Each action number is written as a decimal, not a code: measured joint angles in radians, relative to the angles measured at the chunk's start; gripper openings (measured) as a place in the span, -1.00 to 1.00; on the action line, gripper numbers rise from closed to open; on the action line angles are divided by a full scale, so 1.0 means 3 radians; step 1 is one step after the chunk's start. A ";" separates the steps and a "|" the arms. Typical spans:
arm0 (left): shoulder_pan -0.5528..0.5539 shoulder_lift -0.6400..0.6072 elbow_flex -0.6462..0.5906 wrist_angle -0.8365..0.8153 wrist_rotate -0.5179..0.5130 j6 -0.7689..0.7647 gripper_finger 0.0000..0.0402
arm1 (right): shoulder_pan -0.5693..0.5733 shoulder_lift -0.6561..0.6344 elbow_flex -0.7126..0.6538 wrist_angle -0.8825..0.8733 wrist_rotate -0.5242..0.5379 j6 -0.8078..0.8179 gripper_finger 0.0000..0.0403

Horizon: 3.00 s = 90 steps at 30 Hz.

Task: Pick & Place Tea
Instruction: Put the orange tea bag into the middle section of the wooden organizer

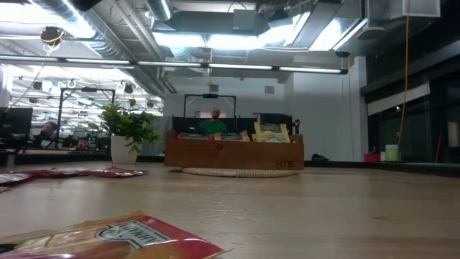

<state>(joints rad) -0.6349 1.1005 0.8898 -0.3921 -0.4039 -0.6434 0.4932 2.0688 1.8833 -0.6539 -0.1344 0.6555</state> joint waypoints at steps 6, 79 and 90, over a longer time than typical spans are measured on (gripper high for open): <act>-0.0145 0.0066 0.0000 -0.0017 -0.0081 -0.0027 -0.47 | 0.0026 0.0175 0.0063 -0.0084 0.0006 0.0022 -0.98; -0.0059 0.2272 0.0198 0.1498 0.1498 0.2401 -0.99 | 0.0471 0.0380 0.0043 0.0074 0.0054 0.1928 -0.98; -0.0059 0.2455 0.0198 0.1716 0.1614 0.2393 -0.99 | 0.0466 0.0378 0.0043 0.0080 0.0218 0.1929 -0.98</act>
<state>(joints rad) -0.6526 1.8370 0.9493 0.1226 0.0803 0.0746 0.6331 2.1822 1.8961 -0.6300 -0.0689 1.2343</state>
